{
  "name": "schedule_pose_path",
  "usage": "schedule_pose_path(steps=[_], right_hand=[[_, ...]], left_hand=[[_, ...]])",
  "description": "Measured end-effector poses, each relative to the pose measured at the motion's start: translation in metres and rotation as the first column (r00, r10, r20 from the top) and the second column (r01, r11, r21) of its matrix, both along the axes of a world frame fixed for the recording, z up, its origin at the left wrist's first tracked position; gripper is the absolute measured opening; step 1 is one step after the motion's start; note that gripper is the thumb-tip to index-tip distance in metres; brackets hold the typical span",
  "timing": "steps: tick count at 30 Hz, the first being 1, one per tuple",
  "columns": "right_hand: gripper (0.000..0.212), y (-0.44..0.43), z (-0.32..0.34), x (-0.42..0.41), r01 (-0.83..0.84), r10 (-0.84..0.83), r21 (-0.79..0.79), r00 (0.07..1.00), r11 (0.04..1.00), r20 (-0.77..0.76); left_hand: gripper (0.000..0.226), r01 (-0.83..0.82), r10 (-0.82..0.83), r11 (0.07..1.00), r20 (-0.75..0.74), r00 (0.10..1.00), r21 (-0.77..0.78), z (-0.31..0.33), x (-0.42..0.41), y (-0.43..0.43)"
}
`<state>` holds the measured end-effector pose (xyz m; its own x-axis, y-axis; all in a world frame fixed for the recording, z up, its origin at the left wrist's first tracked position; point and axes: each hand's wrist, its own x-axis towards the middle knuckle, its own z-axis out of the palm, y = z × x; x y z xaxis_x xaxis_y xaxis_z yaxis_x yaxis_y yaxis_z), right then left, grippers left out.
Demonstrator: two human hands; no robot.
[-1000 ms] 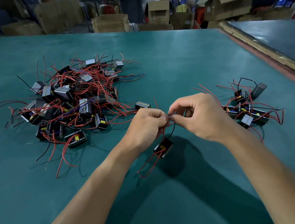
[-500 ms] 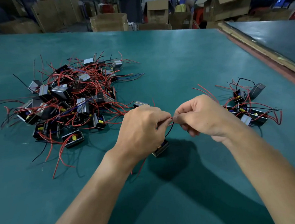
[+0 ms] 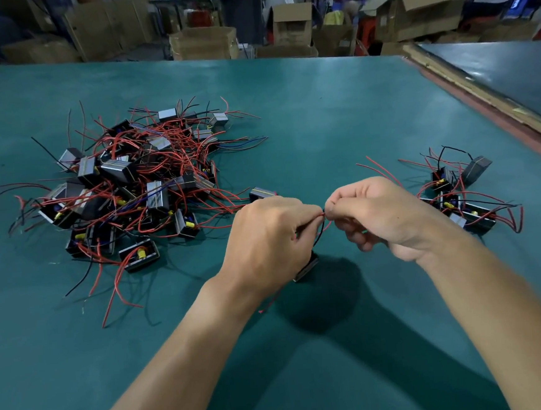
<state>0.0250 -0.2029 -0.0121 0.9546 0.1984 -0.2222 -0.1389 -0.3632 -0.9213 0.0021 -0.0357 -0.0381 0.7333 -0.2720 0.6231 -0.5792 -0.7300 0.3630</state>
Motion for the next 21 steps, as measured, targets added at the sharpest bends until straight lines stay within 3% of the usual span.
schedule_pose_path(steps=[4, 7, 12, 17, 21], right_hand=[[0.013, -0.0021, 0.0006, 0.0008, -0.02, 0.02, 0.06, 1.0, 0.998, 0.0], [0.022, -0.0035, -0.0022, 0.0006, -0.036, 0.027, 0.037, 0.976, 0.999, 0.214], [0.013, -0.003, -0.0067, 0.0008, -0.028, 0.06, -0.071, 0.857, 0.997, 0.511], [0.008, -0.003, -0.0068, -0.0017, -0.037, 0.09, -0.1, 0.793, 0.994, 0.603], [0.016, -0.0015, -0.0069, -0.0013, -0.02, 0.119, -0.164, 0.776, 0.986, 0.62]], left_hand=[[0.022, 0.008, -0.01, 0.998, -0.035, 0.999, -0.056, -0.0015, 0.0024, -0.0015], [0.015, -0.023, -0.038, 0.957, -0.203, 0.978, -0.289, -0.0012, 0.004, -0.0015], [0.018, -0.1, -0.098, 0.89, -0.4, 0.911, -0.444, 0.0007, 0.0069, 0.0005], [0.021, -0.123, -0.143, 0.863, -0.47, 0.871, -0.49, 0.0021, 0.007, 0.0025], [0.021, -0.106, -0.125, 0.885, -0.45, 0.884, -0.453, 0.001, 0.0061, 0.0023]])
